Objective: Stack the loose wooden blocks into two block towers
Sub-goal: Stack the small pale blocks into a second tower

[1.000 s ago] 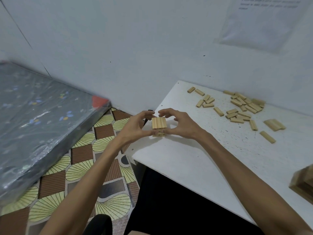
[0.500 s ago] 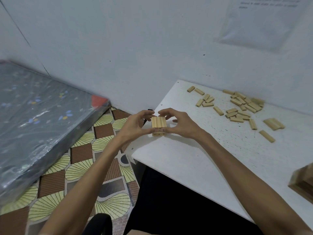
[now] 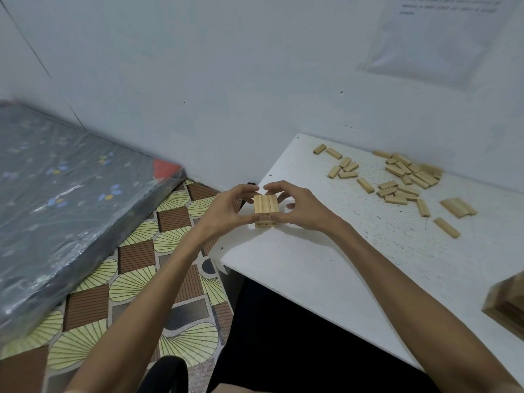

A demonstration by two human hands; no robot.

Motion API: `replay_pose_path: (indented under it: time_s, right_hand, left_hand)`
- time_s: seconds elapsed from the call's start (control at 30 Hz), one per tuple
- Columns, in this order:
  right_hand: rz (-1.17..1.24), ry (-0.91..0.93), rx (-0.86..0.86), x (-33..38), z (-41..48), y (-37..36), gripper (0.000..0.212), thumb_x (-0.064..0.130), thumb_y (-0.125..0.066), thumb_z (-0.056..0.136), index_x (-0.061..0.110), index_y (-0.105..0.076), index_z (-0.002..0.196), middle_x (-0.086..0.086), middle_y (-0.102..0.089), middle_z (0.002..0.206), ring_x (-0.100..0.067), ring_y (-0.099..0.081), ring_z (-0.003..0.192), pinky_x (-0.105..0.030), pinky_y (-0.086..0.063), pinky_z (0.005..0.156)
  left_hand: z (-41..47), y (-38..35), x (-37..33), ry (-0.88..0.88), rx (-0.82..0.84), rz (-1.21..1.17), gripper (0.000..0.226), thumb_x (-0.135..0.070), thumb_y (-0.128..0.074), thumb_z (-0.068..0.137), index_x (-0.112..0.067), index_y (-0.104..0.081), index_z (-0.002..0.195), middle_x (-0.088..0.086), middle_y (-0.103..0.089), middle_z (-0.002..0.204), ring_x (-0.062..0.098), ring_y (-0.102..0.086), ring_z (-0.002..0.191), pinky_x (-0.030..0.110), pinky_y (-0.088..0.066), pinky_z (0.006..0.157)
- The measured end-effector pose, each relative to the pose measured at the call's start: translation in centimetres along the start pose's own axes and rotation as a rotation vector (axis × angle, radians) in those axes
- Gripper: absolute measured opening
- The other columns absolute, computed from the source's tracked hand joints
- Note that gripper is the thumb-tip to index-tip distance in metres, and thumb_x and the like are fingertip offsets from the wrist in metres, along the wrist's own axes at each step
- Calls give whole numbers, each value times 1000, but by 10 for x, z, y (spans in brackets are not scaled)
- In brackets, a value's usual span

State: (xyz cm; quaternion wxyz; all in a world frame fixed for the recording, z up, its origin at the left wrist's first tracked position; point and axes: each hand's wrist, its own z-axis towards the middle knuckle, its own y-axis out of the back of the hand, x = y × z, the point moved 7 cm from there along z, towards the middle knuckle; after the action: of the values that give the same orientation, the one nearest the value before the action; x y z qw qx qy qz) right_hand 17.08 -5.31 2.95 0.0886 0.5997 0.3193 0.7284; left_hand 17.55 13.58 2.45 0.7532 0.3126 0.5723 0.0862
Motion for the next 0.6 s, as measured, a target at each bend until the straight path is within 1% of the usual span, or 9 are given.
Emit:
replay_pose_path:
  time_s: [0.1,0.17,0.2,0.27,0.3,0.37,0.47,0.6]
  right_hand:
    - [-33,-5,29,-1,-1,-1,74,35,-89,79,38,-51,143,18,-60,133,-4,-60,115,-37,-54,98]
    - [-60,-12,51,-4,-2,-3,82,39,-90,77,36,-47,146,15,-58,136,-4,-60,116,-37,-53,101]
    - [-74,-14,58,-5,-3,-3,83,38,-90,77,35,-46,148,14,-58,137,-5,-59,117,-36,-52,103]
    - [-94,-20,68,-9,-3,-4,84,34,-90,78,34,-44,148,12,-59,136,-7,-60,119,-35,-50,106]
    - [-97,-21,71,-10,-4,-4,84,32,-90,78,33,-45,148,11,-60,135,-8,-60,119,-34,-50,107]
    - [-100,-17,65,-11,-4,-4,82,28,-90,79,30,-46,148,9,-62,134,-7,-61,118,-31,-48,108]
    - [-89,-17,46,-12,-4,-3,80,24,-90,79,27,-48,147,9,-64,132,-5,-61,118,-28,-48,108]
    - [-101,-8,40,-12,-4,-3,77,23,-90,79,25,-50,146,8,-66,131,-3,-60,120,-26,-48,106]
  left_hand:
    - [0,-1,2,10,19,19,78,-45,-88,72,-28,-57,140,-12,-71,122,5,-64,119,36,-47,110]
    - [0,-2,4,23,30,38,84,-52,-86,67,-28,-55,142,-12,-70,124,2,-62,121,32,-46,109]
    - [-1,-3,4,26,34,46,86,-52,-86,66,-27,-55,142,-12,-70,124,0,-61,121,28,-45,108]
    - [-1,-5,5,29,39,60,85,-42,-91,69,-24,-55,143,-11,-69,125,-2,-59,119,25,-45,105]
    - [-2,-6,6,26,39,68,83,-37,-92,71,-23,-55,144,-11,-68,125,-2,-59,119,25,-46,104]
    - [-1,-8,7,18,32,83,81,-33,-92,73,-22,-55,144,-10,-69,125,-1,-60,118,27,-47,102]
    - [-1,-9,8,14,28,83,80,-32,-92,73,-22,-55,143,-12,-71,121,1,-62,117,29,-48,104]
    - [-1,-10,9,12,32,58,81,-41,-88,69,-22,-57,141,-14,-72,118,3,-64,115,29,-48,104]
